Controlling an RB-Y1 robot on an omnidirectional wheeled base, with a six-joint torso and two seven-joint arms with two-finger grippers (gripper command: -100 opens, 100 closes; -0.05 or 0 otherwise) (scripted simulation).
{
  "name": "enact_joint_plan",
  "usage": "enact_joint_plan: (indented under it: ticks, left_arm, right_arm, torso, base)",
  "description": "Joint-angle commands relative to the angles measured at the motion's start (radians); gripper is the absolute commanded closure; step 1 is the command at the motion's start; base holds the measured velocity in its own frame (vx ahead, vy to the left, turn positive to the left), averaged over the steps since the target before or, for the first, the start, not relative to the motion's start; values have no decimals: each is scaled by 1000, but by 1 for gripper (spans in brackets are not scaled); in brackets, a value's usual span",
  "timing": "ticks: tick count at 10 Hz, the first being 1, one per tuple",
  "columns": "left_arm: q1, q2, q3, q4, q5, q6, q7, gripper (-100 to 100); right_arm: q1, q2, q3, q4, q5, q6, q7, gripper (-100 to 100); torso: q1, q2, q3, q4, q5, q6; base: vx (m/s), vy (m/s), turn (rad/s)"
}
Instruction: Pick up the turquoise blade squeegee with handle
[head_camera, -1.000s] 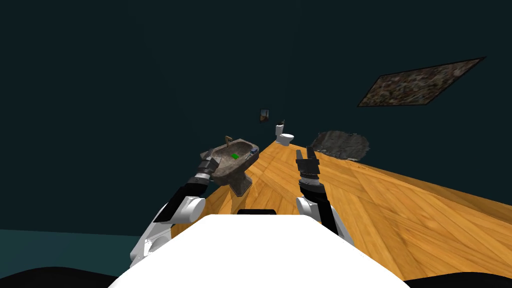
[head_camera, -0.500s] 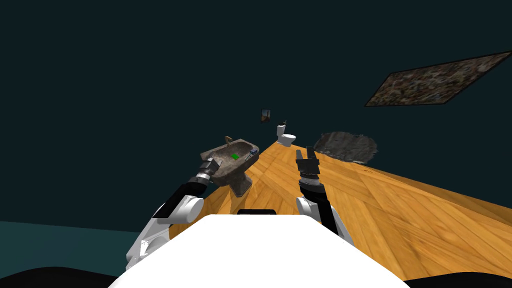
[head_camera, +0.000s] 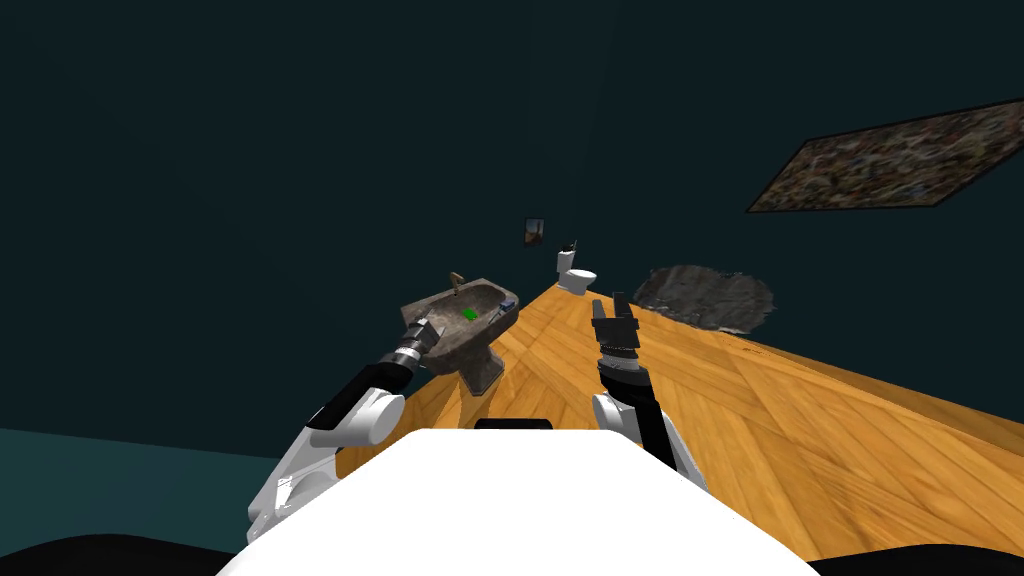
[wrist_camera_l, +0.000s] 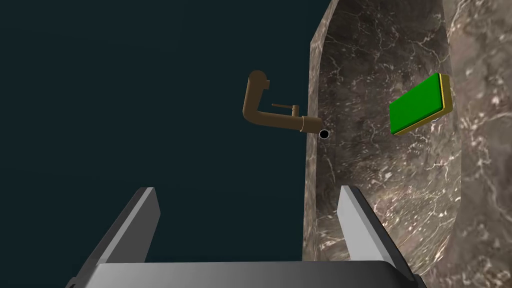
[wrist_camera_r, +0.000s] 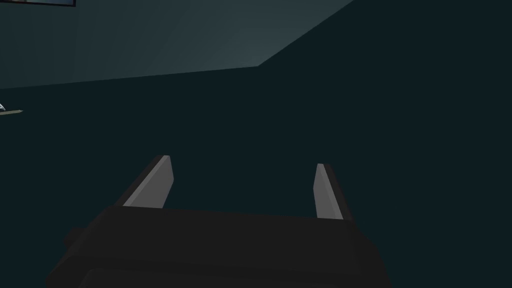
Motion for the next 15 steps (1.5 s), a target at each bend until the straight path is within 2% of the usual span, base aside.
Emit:
enact_joint_plan:
  ticks: [1,3,6,7,8,10,13,15]
  left_arm:
    - [-7,7,13,-2,20,50,22,-100]
    - [-7,7,13,-2,20,85,22,-100]
    - [-18,12,33,-4,54,190,63,-100]
    - [-18,12,33,-4,54,218,63,-100]
    - [-24,14,42,-5,70,246,85,-100]
    - [-24,14,42,-5,70,292,85,-100]
    - [-39,17,58,-5,100,387,130,-100]
    - [-39,17,58,-5,100,426,130,-100]
  right_arm:
    - [0,0,0,0,0,0,0,0]
    - [0,0,0,0,0,0,0,0]
    - [0,0,0,0,0,0,0,0]
    - [0,0,0,0,0,0,0,0]
    - [0,0,0,0,0,0,0,0]
    - [0,0,0,0,0,0,0,0]
    - [0,0,0,0,0,0,0,0]
    - [0,0,0,0,0,0,0,0]
  torso:
    - [0,0,0,0,0,0]
    - [-1,-1,-1,0,0,0]
    - [-1,-2,-1,0,0,0]
    - [-3,-3,-2,-1,0,0]
    - [-3,-3,-2,-1,-1,0]
    - [-3,-4,-2,-1,-1,0]
    - [-2,-3,-2,-1,0,0]
    - [-2,-4,-2,-1,-1,0]
  base:
    - [40,-52,85]
    - [44,-37,35]
    - [69,-55,77]
    - [82,-76,62]
    - [114,-76,77]
    - [59,-54,32]
    - [82,-70,81]
    - [68,-57,18]
